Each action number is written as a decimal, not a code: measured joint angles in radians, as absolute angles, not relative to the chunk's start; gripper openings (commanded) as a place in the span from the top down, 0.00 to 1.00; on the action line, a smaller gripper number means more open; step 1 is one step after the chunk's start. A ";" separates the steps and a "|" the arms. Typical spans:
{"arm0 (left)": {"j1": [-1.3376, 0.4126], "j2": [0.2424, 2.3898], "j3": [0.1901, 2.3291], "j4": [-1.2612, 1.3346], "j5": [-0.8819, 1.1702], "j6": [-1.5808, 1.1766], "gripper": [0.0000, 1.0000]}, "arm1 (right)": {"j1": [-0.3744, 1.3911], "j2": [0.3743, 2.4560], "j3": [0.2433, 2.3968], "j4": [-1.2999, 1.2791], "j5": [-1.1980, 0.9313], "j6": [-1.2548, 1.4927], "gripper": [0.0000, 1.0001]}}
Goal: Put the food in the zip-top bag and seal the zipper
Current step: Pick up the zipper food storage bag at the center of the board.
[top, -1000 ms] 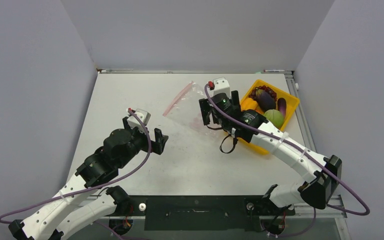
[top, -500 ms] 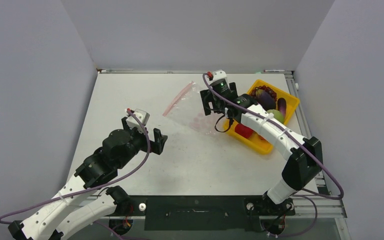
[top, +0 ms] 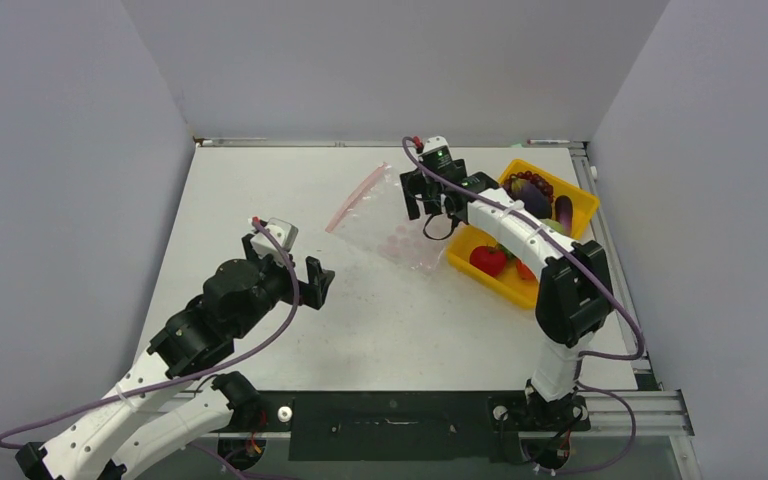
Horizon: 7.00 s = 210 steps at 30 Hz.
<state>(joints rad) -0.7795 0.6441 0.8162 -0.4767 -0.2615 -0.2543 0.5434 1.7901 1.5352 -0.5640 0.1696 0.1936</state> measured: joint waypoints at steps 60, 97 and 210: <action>-0.780 0.617 0.816 -0.492 -0.276 -0.254 0.04 | 0.577 1.733 1.417 -0.451 0.096 0.143 0.95; -0.728 0.555 0.816 -0.495 -0.342 -0.299 0.06 | 0.638 0.856 0.920 -0.374 -0.177 0.115 0.95; -0.548 0.445 0.836 -0.434 -0.016 -0.258 1.00 | 0.643 0.690 0.905 -0.425 -0.108 0.122 0.09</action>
<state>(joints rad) -0.5476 0.4450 0.8364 -0.4335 -0.0162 -0.2581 0.6426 0.6895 0.9047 -0.4252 -0.1078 0.1223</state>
